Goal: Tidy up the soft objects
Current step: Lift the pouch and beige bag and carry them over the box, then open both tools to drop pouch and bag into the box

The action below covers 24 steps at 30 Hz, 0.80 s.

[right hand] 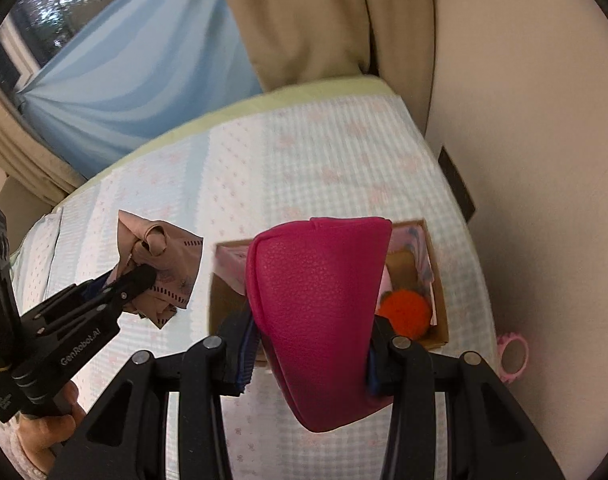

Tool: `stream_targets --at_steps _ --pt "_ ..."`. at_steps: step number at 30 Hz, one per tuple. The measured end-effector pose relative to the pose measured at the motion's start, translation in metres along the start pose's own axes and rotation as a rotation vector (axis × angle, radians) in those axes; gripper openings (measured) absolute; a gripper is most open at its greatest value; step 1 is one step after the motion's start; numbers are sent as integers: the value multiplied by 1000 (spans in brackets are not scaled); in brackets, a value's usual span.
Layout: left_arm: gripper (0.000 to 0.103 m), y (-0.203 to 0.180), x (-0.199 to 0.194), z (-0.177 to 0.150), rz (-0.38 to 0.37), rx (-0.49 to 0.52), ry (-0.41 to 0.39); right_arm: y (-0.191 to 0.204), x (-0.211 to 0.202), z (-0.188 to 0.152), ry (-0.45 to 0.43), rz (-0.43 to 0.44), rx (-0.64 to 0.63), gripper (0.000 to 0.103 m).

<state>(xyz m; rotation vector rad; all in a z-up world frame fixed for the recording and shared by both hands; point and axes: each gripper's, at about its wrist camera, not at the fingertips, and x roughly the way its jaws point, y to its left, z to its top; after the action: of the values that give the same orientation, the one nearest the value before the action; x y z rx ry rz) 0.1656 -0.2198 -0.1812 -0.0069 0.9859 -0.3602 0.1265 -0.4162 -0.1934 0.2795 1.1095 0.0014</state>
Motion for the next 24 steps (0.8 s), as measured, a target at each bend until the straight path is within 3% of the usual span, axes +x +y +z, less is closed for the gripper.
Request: stream_targets --at_steps 10,13,15,16,17,18,19,20,21,24 --pt "23 7 150 -8 50 1 193 -41 115 1 149 39 120 39" --pt "23 7 177 -11 59 29 241 -47 135 -5 195 55 162 39" --pt "32 5 187 -12 66 58 260 -49 143 -8 227 74 180 41" --pt "56 4 188 -13 69 72 265 -51 147 -9 242 93 192 42" --pt "92 3 188 -14 78 89 264 -52 151 -8 249 101 197 46" --pt "103 1 188 -16 85 110 270 -53 152 -7 248 103 199 58" --pt "103 0 187 -17 89 123 278 -54 150 -7 234 95 198 69" --pt "103 -1 186 -18 101 139 283 -56 149 -6 223 90 194 96" --pt "103 -2 181 -20 115 157 266 -58 146 -5 210 90 190 103" --pt "103 -2 170 -24 105 183 256 -64 140 -3 196 73 186 103"
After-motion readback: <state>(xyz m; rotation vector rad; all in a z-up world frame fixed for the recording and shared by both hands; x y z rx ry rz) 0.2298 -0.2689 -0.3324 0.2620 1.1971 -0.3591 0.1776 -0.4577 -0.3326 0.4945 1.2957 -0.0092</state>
